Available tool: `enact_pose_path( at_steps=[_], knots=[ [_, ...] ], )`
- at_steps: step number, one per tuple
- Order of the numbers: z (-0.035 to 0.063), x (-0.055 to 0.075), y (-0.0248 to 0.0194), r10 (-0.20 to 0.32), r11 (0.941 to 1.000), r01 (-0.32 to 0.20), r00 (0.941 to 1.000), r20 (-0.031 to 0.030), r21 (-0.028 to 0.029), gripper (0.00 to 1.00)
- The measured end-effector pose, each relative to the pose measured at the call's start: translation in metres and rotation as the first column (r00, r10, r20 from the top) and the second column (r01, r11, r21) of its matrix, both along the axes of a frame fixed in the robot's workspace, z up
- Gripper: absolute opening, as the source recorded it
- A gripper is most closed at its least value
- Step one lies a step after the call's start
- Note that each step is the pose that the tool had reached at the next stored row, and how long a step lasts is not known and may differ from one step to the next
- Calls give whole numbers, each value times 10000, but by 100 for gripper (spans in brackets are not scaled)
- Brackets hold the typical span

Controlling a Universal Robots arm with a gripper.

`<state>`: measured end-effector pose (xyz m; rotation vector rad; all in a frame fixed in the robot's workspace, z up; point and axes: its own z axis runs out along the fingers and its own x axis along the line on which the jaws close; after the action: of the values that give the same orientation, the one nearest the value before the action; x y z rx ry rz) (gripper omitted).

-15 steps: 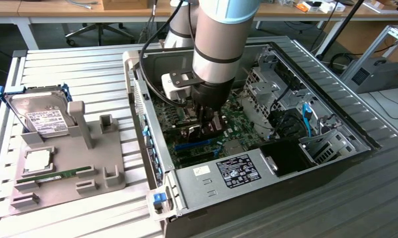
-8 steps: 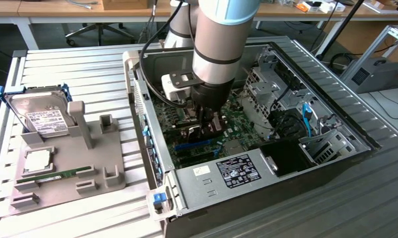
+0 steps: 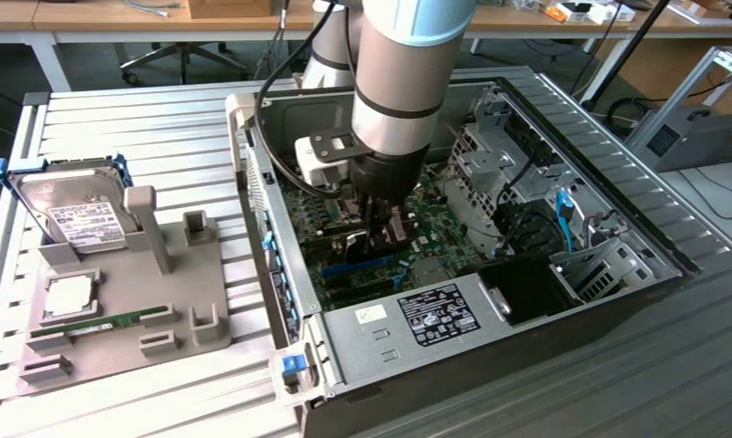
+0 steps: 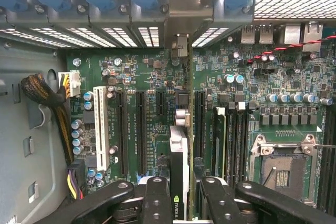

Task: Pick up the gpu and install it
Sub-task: 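Insert the gpu into the slot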

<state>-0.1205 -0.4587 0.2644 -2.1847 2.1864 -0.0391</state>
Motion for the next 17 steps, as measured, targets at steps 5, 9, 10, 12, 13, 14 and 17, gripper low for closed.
enact_pose_path(
  at_steps=[5,9,10,12,13,14,17],
  knots=[
    [0,11,0,-1,10000,1,10000,-32,0,27],
    [0,13,0,0,10000,0,10000,-34,0,27],
    [0,14,0,0,10000,0,10000,-33,0,27],
    [0,17,0,0,10000,0,10000,-34,0,27],
    [0,17,0,-1,10000,1,10000,-34,0,27],
    [0,18,0,0,10000,0,10000,-34,-1,27],
    [-2,18,0,0,10000,0,10000,-34,0,27]
  ],
)
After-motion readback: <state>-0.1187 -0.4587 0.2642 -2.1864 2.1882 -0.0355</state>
